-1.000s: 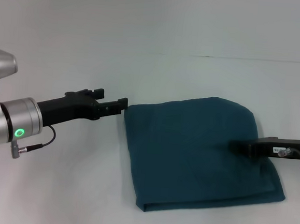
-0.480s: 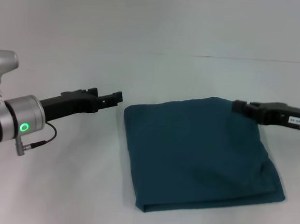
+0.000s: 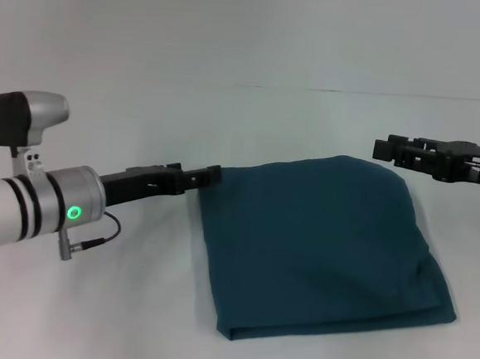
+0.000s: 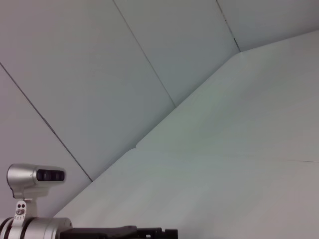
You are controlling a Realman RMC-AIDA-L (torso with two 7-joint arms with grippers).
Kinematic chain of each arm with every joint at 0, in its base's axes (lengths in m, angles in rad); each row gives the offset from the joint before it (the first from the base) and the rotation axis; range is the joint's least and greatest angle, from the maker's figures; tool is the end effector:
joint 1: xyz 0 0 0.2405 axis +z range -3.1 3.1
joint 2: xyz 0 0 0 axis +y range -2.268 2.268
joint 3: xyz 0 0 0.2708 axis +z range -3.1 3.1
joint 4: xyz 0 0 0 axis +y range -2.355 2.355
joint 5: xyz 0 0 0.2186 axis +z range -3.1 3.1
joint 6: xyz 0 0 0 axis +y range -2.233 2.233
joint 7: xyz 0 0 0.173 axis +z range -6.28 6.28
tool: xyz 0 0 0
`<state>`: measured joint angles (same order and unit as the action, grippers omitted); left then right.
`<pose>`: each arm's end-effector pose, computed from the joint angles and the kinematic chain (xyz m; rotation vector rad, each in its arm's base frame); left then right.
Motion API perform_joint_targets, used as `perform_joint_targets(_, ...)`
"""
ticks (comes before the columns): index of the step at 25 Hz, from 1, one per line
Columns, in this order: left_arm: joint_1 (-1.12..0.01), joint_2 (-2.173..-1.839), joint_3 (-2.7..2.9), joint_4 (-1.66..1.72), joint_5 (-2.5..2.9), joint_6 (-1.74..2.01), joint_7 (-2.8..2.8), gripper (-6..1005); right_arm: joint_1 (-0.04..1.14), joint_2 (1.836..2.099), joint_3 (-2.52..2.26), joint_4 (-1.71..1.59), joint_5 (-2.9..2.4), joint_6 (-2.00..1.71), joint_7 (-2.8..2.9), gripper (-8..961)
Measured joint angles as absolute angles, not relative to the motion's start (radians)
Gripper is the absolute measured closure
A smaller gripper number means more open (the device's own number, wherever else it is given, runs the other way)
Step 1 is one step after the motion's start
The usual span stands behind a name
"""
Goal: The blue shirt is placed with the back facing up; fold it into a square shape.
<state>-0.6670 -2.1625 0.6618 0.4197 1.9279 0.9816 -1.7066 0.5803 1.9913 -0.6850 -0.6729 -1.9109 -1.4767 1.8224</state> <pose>-0.2725 0.4143 -0.0971 -2.2340 -1.3066 -0.6770 0.2619 0.3988 0.0183 -2.4952 1.0917 0.8017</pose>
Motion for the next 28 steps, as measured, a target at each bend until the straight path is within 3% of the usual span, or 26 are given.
perform_joint_targets(5, -0.688, -2.165, 0.671, 0.380, 1.922, 0.968, -1.704, 166, 0.580, 1.992, -0.692, -0.675, -1.913, -1.477, 1.819, 488)
perform_joint_targets(10, -0.708, -2.166, 0.670, 0.351, 1.925, 0.945, -1.701, 176, 0.581, 1.994, -0.695, -0.675, -1.914, -1.475, 1.815, 274)
perform_joint_targets(15, -0.720, -2.168, 0.674, 0.339, 1.928, 0.940, -1.700, 187, 0.580, 1.993, -0.695, -0.675, -1.914, -1.476, 1.816, 192)
perform_joint_targets(28, -0.743, -2.171, 0.731, 0.334, 1.920, 0.899, -1.705, 215, 0.578, 1.995, -0.691, -0.675, -1.916, -1.472, 1.818, 198)
